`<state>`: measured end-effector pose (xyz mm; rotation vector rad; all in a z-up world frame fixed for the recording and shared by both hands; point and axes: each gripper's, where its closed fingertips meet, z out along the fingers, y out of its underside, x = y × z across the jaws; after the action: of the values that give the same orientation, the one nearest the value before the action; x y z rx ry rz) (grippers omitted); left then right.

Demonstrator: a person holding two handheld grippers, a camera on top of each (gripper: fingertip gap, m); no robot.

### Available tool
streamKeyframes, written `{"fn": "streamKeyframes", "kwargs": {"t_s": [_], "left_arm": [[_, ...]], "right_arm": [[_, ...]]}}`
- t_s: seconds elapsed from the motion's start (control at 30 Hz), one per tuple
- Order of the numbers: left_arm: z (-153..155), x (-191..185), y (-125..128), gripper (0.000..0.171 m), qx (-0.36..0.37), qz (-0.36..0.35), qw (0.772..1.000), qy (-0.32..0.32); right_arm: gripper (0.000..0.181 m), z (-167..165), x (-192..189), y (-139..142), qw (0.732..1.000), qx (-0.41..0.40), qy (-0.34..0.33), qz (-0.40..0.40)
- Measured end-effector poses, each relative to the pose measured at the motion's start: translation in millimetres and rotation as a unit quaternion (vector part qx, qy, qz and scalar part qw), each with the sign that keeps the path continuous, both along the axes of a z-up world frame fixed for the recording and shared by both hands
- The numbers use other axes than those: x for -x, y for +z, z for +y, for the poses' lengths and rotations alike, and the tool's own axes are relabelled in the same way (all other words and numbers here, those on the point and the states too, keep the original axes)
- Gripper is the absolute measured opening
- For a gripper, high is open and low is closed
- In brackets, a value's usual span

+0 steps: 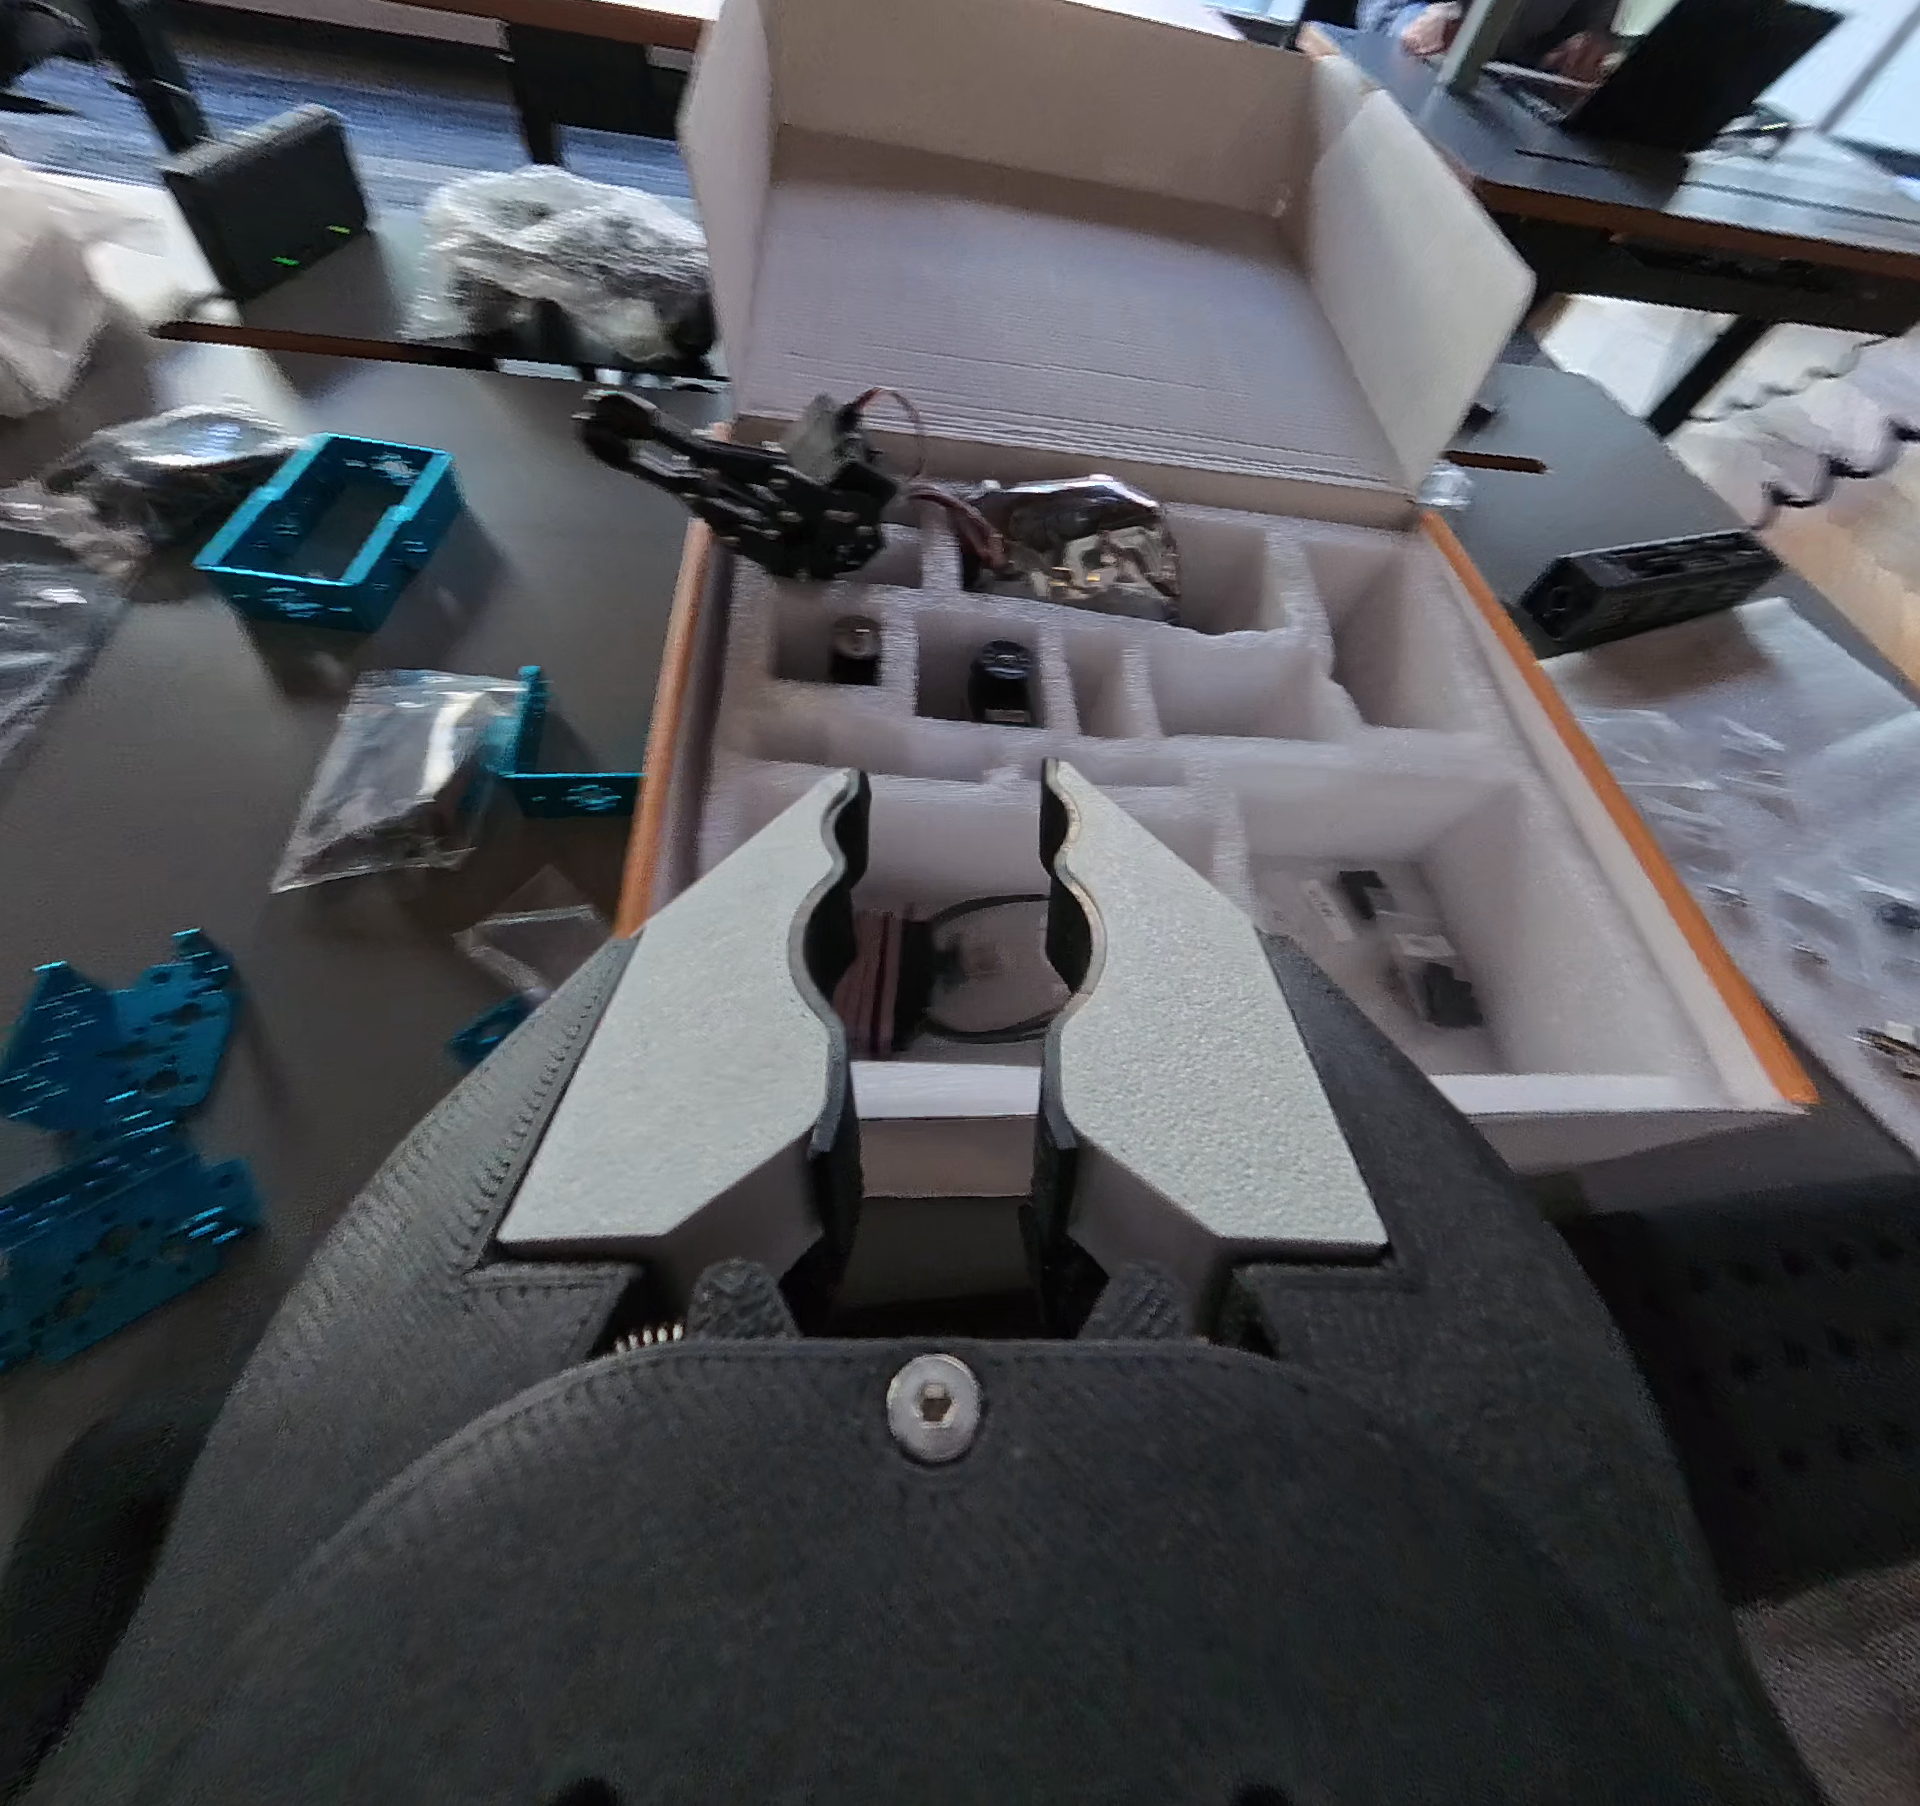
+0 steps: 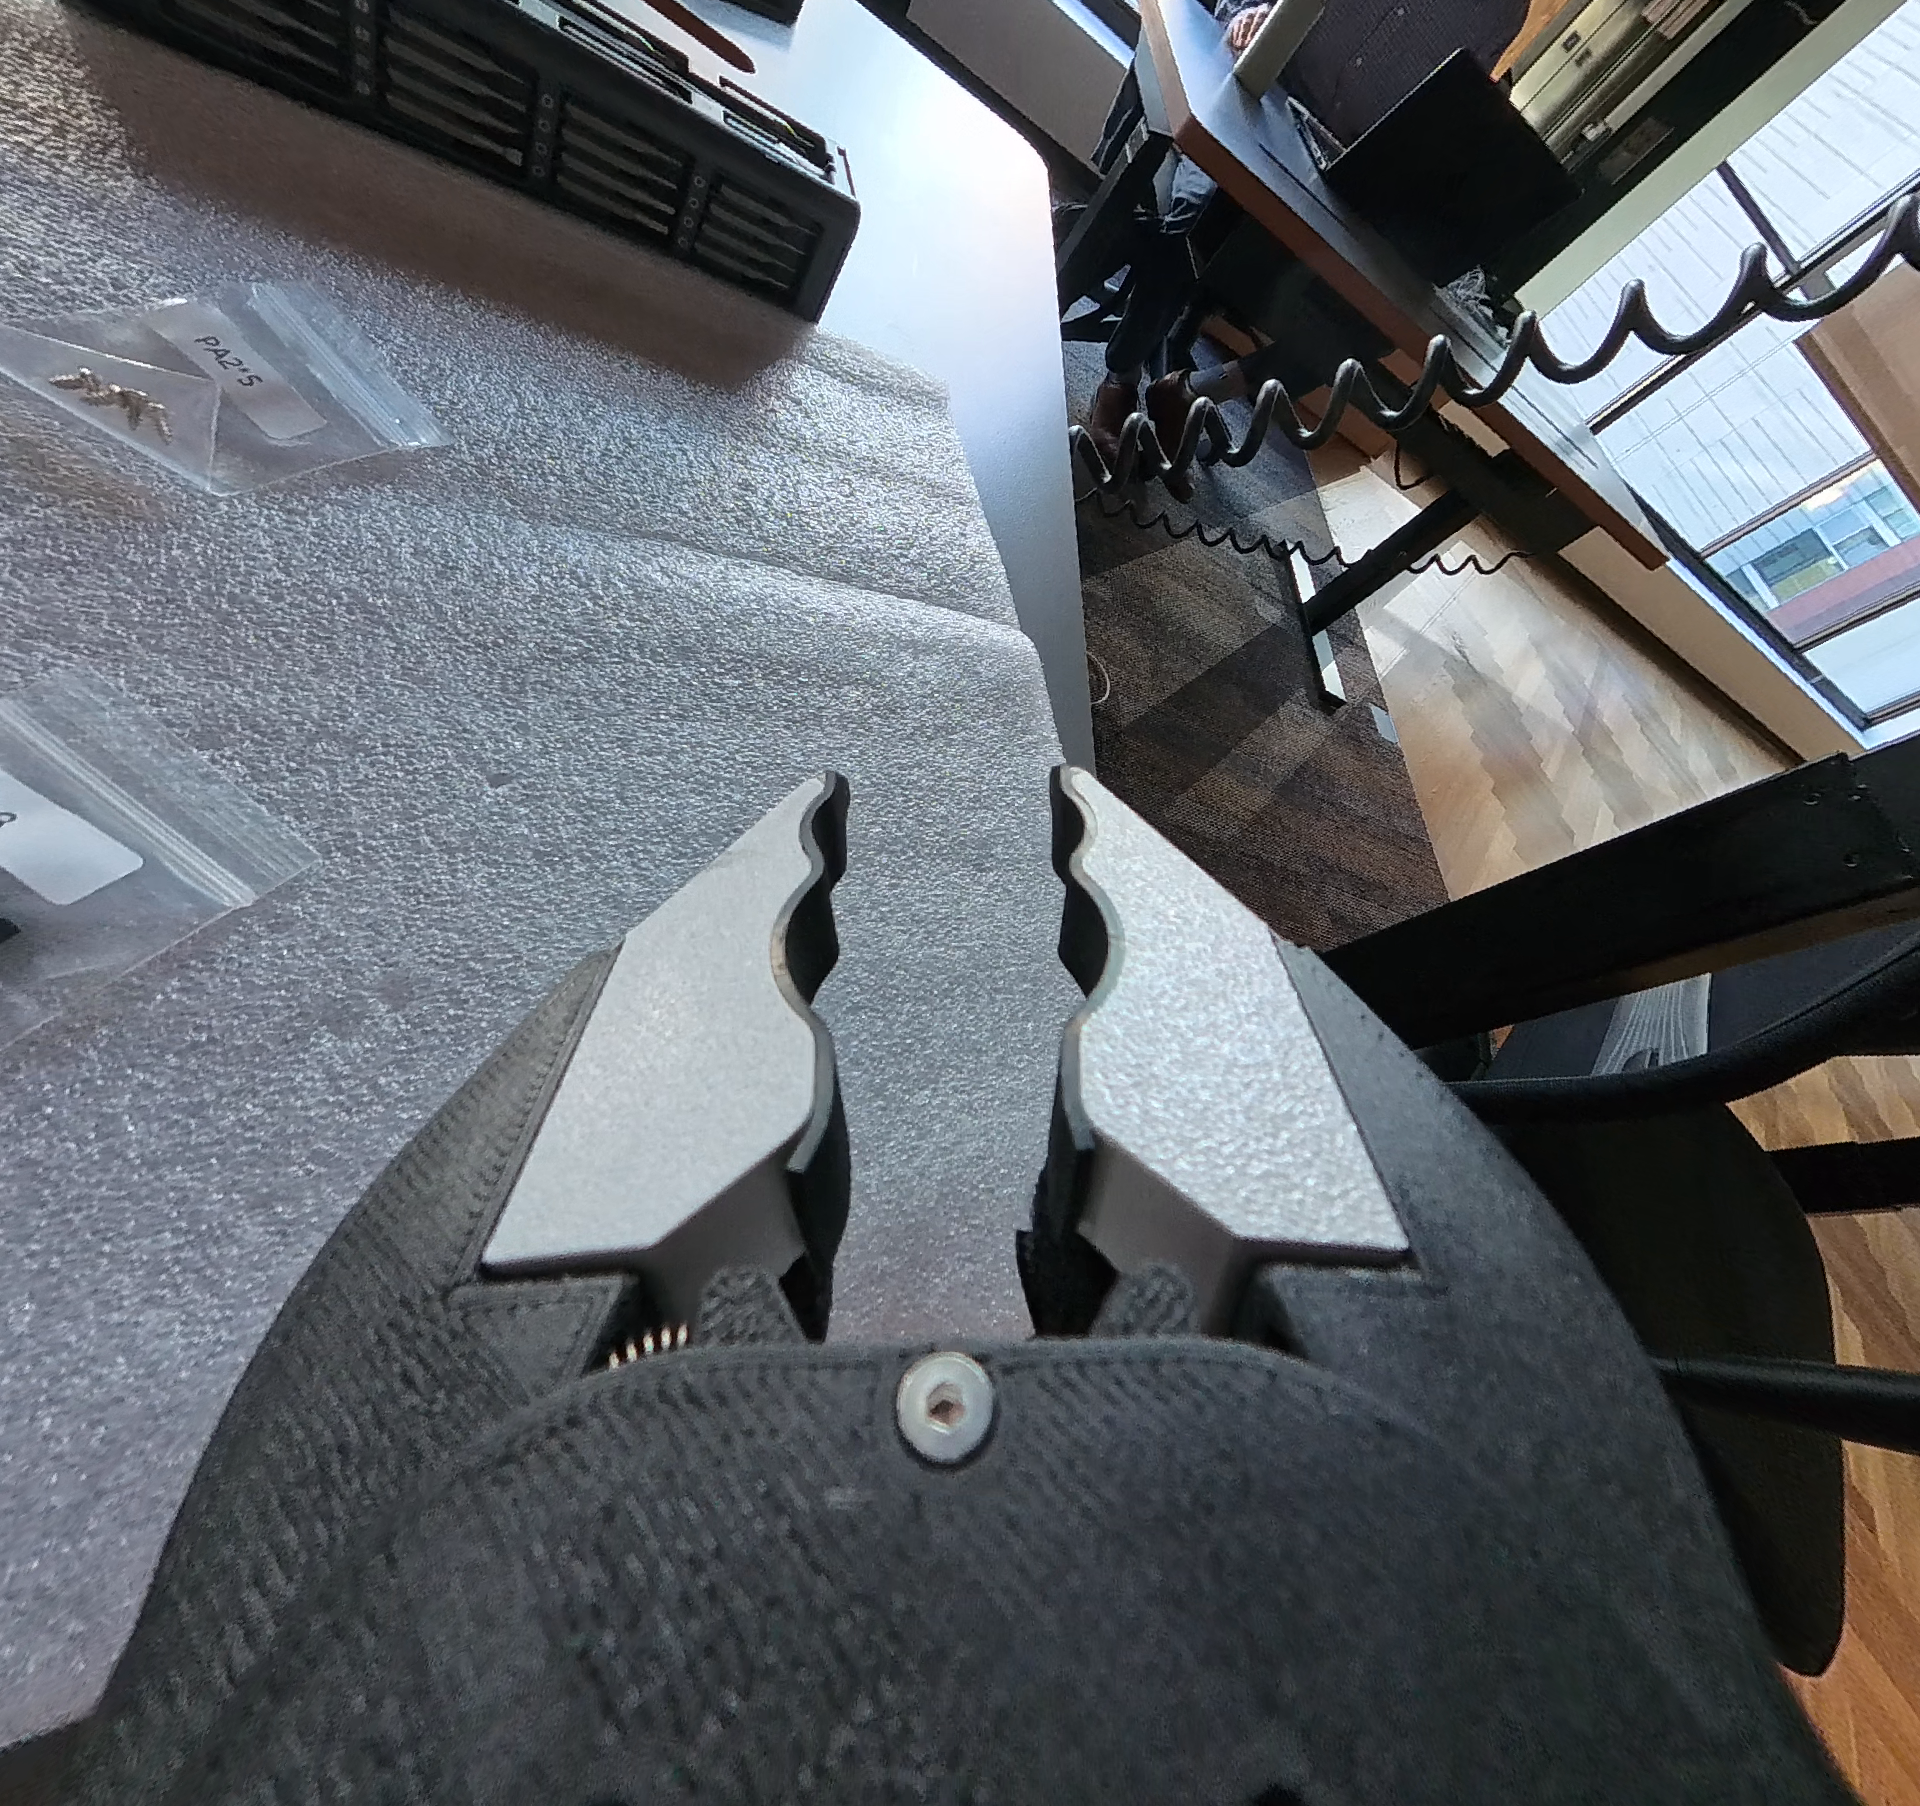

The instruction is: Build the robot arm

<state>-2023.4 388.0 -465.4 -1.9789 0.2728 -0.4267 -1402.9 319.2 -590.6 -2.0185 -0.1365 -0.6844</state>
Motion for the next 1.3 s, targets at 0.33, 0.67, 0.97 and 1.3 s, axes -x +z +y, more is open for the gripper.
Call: {"fn": "streamKeyframes", "kwargs": {"t_s": [0.33, 0.67, 0.97, 1.3], "left_arm": [[-20, -173, -73, 0.02, 0.244, 0.024, 0.936, -0.252], [-34, -197, -131, 0.023, 0.402, 0.058, 0.884, -0.23], [-42, -204, -142, 0.01, 0.46, 0.074, 0.85, -0.246], [-42, -200, -114, 0.0, 0.427, 0.03, 0.866, -0.257]], "right_arm": [[0.037, -1, 0, 2, 1.0, -0.008, 0.001, 0.005], [0.037, 0, 1, 3, 1.0, -0.013, 0.008, 0.015], [0.037, 0, 3, 3, 1.0, -0.011, 0.013, 0.017], [0.037, 0, 4, 3, 1.0, -0.012, 0.018, 0.019]]}}
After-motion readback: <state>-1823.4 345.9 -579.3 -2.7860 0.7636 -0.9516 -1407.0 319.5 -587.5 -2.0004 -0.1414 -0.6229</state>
